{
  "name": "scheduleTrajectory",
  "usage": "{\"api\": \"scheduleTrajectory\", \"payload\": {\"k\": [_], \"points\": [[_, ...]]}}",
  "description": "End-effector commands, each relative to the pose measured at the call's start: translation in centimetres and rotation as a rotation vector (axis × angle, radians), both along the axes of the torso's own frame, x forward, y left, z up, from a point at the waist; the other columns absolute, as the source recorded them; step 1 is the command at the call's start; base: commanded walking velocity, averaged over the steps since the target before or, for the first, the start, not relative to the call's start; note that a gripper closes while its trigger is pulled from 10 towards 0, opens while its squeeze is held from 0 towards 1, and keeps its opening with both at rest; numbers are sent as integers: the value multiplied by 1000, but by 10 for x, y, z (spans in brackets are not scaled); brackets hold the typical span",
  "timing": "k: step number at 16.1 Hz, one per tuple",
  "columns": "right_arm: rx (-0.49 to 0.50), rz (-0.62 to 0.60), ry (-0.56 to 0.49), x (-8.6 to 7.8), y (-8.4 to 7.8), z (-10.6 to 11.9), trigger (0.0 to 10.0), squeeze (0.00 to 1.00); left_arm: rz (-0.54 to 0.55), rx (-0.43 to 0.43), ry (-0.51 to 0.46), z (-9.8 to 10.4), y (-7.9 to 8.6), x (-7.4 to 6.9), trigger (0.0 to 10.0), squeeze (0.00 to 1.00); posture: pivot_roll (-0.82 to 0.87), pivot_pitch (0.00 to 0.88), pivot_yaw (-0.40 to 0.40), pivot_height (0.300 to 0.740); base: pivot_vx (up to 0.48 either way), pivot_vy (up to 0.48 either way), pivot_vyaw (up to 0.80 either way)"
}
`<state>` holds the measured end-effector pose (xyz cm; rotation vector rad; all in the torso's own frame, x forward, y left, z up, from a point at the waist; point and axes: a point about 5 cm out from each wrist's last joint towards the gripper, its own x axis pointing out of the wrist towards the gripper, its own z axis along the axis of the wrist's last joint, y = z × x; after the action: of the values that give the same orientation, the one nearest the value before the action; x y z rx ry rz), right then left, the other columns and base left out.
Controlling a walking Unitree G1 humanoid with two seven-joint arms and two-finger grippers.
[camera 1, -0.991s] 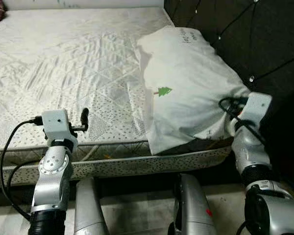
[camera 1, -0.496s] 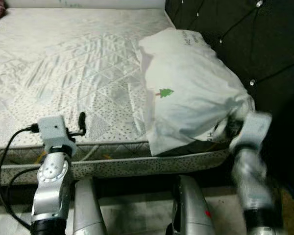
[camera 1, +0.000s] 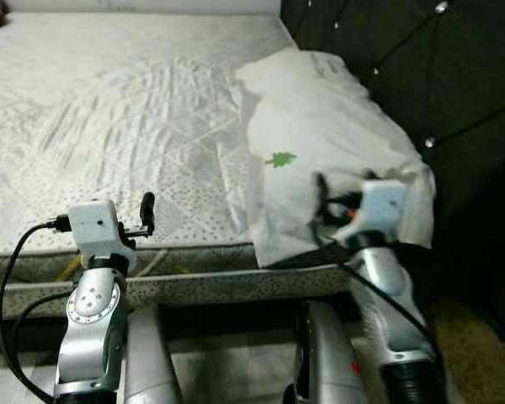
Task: Clean up the room
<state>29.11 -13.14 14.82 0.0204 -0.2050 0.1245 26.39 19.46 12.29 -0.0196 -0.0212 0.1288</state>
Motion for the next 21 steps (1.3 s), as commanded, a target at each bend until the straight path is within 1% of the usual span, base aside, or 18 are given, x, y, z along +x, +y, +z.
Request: {"api": "scheduleTrajectory", "payload": {"k": [1, 2, 3, 5, 9, 10, 11, 16, 21], "points": [[5, 27, -4, -2, -2, 3, 10000, 1000, -10, -2, 4, 2, -1, -1, 10000, 0, -6, 0, -44, 488, 0, 0, 0], [18, 34, -3, -3, -2, 4, 10000, 1000, -19, -4, 9, 1, -2, -1, 10000, 0, -7, 0, -42, 493, 0, 0, 0], [48, 35, 13, -2, -2, 4, 10000, 1000, -34, -4, 15, 0, -4, 0, 10000, 0, -11, 0, -42, 507, 0, 0, 0], [43, 40, 20, -1, -4, 5, 10000, 1000, -48, -6, 13, 1, -7, 1, 10000, 0, -9, 5, -57, 537, 0, 0, 0], [31, 69, 41, 3, -1, 3, 10000, 1000, -45, -11, 10, 1, -7, 3, 10000, 0, 4, 1, -70, 587, 0, 0, 0], [29, 66, 42, 4, -1, 4, 10000, 859, -46, -12, 10, 1, -8, 3, 10000, 0, 4, 0, -71, 597, 0, 0, 0], [24, 62, 42, 5, -2, 5, 10000, 0, -50, -14, 8, 1, -8, 4, 10000, 0, -1, 0, -69, 612, 0, 0, 0], [24, 35, 50, 6, -6, 4, 10000, 0, -65, -21, -3, 3, -12, 10, 10000, 0, -8, 0, -65, 662, 0, 0, 0], [28, 40, 55, 6, -6, 4, 10000, 0, -65, -26, -1, 2, -15, 8, 10000, 0, -8, 0, -67, 727, 0, 0, 0]]}}
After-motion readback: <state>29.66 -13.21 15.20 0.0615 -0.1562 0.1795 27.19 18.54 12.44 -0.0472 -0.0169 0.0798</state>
